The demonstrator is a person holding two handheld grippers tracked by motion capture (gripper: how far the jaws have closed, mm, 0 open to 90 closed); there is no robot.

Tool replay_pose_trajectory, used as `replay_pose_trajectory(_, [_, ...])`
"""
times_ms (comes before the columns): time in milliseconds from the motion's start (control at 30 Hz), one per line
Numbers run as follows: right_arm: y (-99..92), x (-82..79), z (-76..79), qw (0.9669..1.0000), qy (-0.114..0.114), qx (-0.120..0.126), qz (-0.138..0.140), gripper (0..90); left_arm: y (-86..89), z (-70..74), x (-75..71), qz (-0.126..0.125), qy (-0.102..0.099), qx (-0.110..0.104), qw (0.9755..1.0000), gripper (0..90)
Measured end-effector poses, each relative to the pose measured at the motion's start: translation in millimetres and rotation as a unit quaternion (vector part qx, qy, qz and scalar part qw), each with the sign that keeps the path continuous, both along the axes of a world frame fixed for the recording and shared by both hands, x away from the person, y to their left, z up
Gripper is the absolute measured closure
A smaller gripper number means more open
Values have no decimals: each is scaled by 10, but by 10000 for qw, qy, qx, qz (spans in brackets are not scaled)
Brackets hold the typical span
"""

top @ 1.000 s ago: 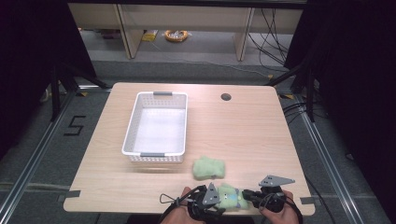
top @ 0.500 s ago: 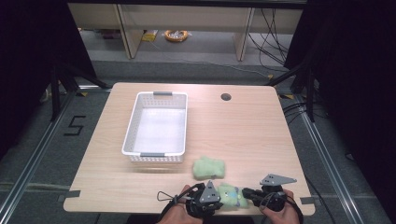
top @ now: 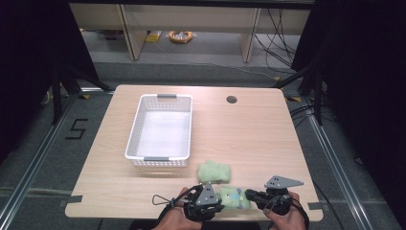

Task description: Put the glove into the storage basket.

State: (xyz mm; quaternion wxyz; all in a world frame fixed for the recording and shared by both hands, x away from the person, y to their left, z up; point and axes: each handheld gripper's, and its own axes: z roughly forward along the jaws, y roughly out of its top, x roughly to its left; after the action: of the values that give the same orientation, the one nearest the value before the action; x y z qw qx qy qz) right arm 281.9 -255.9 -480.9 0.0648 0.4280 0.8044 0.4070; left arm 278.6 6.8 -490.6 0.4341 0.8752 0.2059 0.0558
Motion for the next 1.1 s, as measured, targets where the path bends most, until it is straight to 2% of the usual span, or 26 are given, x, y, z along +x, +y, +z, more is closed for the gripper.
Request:
replay_pose_trajectory(33, [12, 13, 5, 10000, 23, 10, 17, 847, 5, 9, -8, 21, 47, -42, 10000, 816])
replay_pose_trajectory(67, [12, 13, 5, 10000, 23, 10, 17, 847, 19, 15, 6, -11, -22, -2, 10000, 816])
replay_pose_trajectory(100, [13, 18, 12, 10000, -16, -15, 32, 847, 27, 20, 8, -5, -4, 10, 10000, 816])
replay_pose_trajectory(167, [32, 25, 8, 9999, 80, 112, 51, 847, 38, 28, 17, -13, -9, -48, 10000, 816])
replay_pose_trajectory(200, [19, 60, 3, 9998, -156, 29, 107, 847, 44, 33, 14, 32, 44, -53, 10000, 815])
replay_pose_trajectory(233, [37, 75, 26, 9999, -75, 20, 119, 847, 59, 38, 33, -12, -18, -23, 10000, 815])
replay_pose_trajectory(333, [76, 97, 60, 9999, -52, 59, 88, 847, 91, 57, 53, 73, 18, -110, 9999, 815])
replay_pose_trajectory(367, [92, 112, 61, 9999, -94, 107, 84, 847, 112, 72, 68, 93, -19, -66, 9999, 815])
replay_pose_trajectory(400, [117, 176, 78, 9995, -262, 19, 201, 847, 127, 82, 80, 99, -18, -84, 9999, 815])
replay_pose_trajectory(433, [117, 176, 78, 9995, -262, 19, 201, 847, 142, 91, 97, 79, -45, -74, 9999, 815])
replay_pose_trajectory(467, [130, 195, 90, 9994, -245, -37, 227, 847, 157, 97, 105, 138, -32, -127, 9998, 815])
replay_pose_trajectory(567, [206, 280, 135, 9992, -266, 5, 285, 847, 238, 134, 157, 245, -53, -158, 9996, 814])
replay_pose_trajectory(600, [272, 306, 182, 9997, -103, 76, 184, 847, 265, 147, 181, 252, -57, -162, 9995, 814])
replay_pose_trajectory(633, [280, 355, 189, 9992, -299, -6, 282, 847, 295, 159, 208, 257, -138, -123, 9995, 814])
replay_pose_trajectory(667, [280, 355, 189, 9992, -299, -6, 282, 847, 315, 166, 220, 374, -61, -138, 9992, 814])
replay_pose_trajectory(700, [296, 397, 200, 9988, -355, -37, 336, 847, 335, 170, 247, 360, -118, -182, 9991, 814])
replay_pose_trajectory(833, [398, 510, 231, 9991, -275, -30, 310, 847, 396, 197, 314, 500, -126, -178, 9985, 813])
replay_pose_trajectory(867, [408, 543, 228, 9986, -406, -59, 342, 847, 408, 201, 336, 494, -130, -187, 9985, 813])
replay_pose_trajectory(900, [424, 559, 234, 9988, -332, -12, 356, 847, 420, 207, 353, 510, -118, -193, 9984, 813])
replay_pose_trajectory(933, [424, 559, 234, 9988, -332, -12, 356, 847, 441, 214, 380, 514, -184, -88, 9985, 813])
replay_pose_trajectory(967, [423, 588, 237, 9985, -371, -55, 390, 847, 439, 212, 391, 594, -129, -203, 9979, 813])
replay_pose_trajectory(1000, [437, 635, 242, 9985, -391, -30, 387, 847, 457, 217, 416, 550, -175, -122, 9983, 812])
replay_pose_trajectory(1033, [437, 635, 242, 9985, -391, -30, 387, 847, 452, 210, 421, 611, -141, -192, 9978, 812])
replay_pose_trajectory(1067, [441, 652, 242, 9984, -357, -48, 442, 847, 464, 212, 446, 531, -191, -139, 9983, 812])
replay_pose_trajectory(1100, [457, 659, 245, 9989, -317, -40, 354, 847, 456, 204, 444, 666, -96, -205, 9975, 812])
